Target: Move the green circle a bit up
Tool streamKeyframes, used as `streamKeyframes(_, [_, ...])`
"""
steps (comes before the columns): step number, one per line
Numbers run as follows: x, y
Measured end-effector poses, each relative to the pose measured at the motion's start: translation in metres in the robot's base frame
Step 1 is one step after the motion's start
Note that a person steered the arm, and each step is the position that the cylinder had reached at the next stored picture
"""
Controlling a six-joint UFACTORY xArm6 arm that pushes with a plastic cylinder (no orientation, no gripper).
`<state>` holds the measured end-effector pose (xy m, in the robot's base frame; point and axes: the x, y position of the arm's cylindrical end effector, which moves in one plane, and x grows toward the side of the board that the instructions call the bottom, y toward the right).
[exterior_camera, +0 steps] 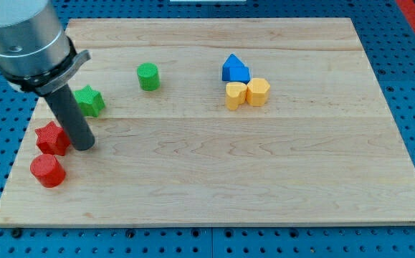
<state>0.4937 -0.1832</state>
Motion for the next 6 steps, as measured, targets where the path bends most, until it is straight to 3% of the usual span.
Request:
streamKeyframes(2, [-0.05,0.072])
streamKeyframes(3, [-0.094,0.077])
streamKeyframes(4, [-0.134,0.068])
streamKeyframes(6, [-0.156,0.021])
